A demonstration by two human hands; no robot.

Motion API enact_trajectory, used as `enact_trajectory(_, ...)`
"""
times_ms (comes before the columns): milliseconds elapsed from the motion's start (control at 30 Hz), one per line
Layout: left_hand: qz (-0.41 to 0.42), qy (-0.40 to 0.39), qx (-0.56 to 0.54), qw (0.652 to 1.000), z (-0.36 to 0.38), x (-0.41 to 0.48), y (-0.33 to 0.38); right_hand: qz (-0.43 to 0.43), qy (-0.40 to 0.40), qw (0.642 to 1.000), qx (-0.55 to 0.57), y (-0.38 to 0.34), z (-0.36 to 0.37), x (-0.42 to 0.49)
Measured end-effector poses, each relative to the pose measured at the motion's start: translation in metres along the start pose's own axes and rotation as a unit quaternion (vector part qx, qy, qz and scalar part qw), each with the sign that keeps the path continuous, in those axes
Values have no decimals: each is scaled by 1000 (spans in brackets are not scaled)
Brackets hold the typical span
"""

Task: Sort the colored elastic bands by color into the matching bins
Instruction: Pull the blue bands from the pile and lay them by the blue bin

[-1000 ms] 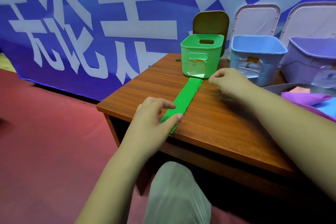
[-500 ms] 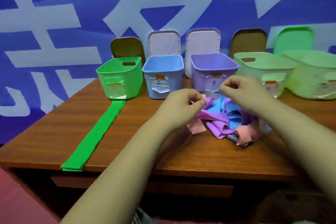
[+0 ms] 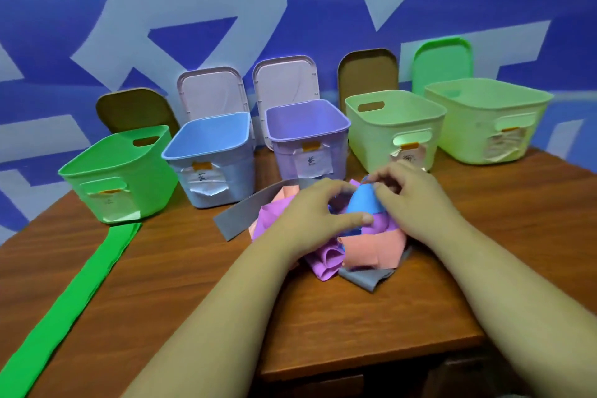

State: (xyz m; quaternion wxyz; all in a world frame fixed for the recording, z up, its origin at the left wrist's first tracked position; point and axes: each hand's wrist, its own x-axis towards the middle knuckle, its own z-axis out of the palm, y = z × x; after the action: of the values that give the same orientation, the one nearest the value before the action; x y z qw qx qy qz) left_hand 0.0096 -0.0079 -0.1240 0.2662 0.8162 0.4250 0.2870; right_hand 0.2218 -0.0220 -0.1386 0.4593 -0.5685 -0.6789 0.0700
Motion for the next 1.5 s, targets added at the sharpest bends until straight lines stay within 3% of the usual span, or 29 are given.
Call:
enact_trajectory(200,-8,87,-23,996,3,-2,0,-6,31,999,-42,3,-6,5)
enact_trajectory(367,-63,138,-172,973,0,-1,-2,73,-43,995,-55,4,-9,-1)
enact_trajectory(467,-82,153,-265,948,-3,-3,2,75,-71,995,-1,5,-11,-5)
enact_trajectory(533,-78,151,-303,938,-6,-4,5,64,-78,995,-25,8,-12,-8)
enact_trajectory(667,-75,156,-269,948,-7,-7,6,79,-60,994,-55,10,-10,-9)
enact_trajectory(900,-102,187,-270,939,-12,-9,9,150,100,983,22,8,-20,-6)
enact_trajectory(1033,-62,232,-138,961,-18,-9,3,130,163,977,54,5,-23,-6)
enact_trajectory(1167,-28,238,-39,970,-20,-10,1,145,176,971,70,2,-28,-5)
enact_trajectory(1267,-46,227,-23,973,-19,-10,-4,148,161,964,153,-1,-27,-6)
enact_trajectory(1500,-83,211,7,974,-20,-7,-7,159,141,957,195,1,-26,-4)
